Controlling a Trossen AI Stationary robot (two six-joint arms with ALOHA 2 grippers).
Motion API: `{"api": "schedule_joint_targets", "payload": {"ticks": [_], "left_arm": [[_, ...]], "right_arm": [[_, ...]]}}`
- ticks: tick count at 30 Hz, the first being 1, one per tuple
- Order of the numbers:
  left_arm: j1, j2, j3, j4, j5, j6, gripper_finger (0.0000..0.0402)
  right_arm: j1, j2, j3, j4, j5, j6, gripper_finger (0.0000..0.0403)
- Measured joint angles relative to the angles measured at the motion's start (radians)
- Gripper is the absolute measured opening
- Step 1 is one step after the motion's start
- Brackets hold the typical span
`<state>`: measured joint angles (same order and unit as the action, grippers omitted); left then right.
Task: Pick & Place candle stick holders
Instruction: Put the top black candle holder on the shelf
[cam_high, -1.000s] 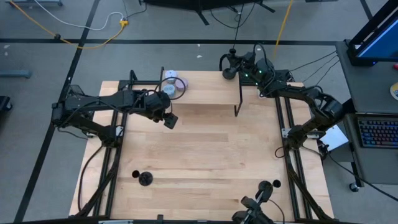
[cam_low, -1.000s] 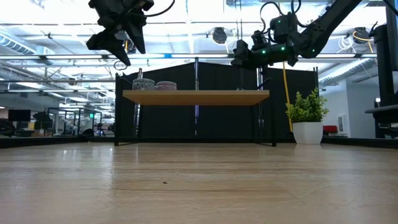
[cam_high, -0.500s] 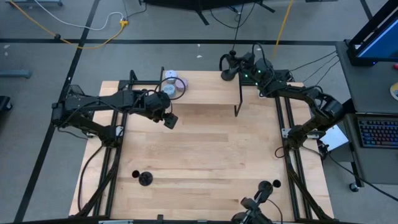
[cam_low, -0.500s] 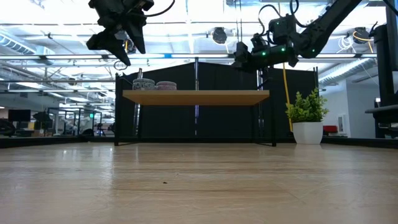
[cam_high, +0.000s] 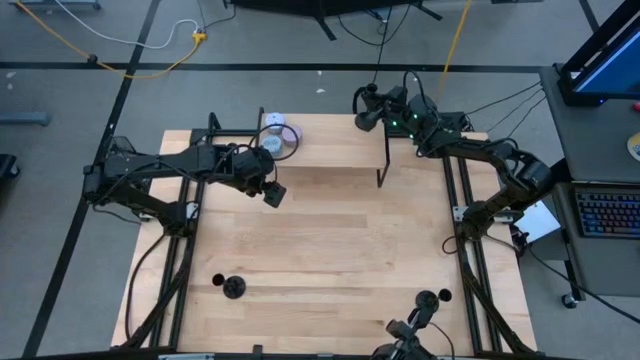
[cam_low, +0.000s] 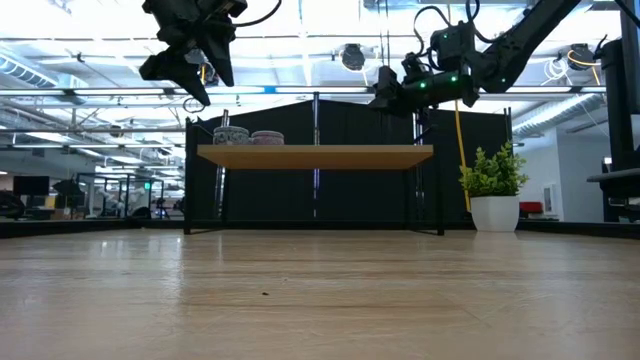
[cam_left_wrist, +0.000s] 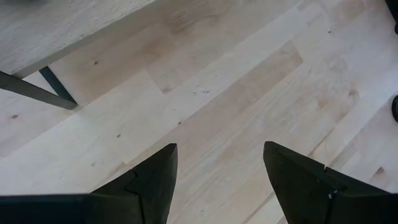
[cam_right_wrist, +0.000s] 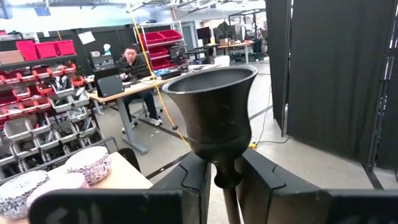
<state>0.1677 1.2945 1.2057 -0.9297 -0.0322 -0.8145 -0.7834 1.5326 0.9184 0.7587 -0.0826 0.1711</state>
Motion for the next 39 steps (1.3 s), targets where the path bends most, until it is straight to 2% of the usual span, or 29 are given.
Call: {"api": "schedule_joint_targets", "payload": {"ticks": [18, 28, 39], "left_arm": [[0.000, 0.000, 0.000, 0.000, 0.000, 0.008, 0.0246], [0.000, 0.000, 0.000, 0.000, -0.001, 0.008, 0.0246], [0.001, 0.000, 0.000, 0.000, -0.003, 0.007, 0.0246]], "right_arm": [[0.000, -0.001, 0.000, 0.042, -0.001, 0.026, 0.0057], [0.000, -0.012, 0.000, 0.005, -0.002, 0.020, 0.0057], [0.000, -0.097, 0.000, -0.113, -0.001, -0.056, 0.0057]]}}
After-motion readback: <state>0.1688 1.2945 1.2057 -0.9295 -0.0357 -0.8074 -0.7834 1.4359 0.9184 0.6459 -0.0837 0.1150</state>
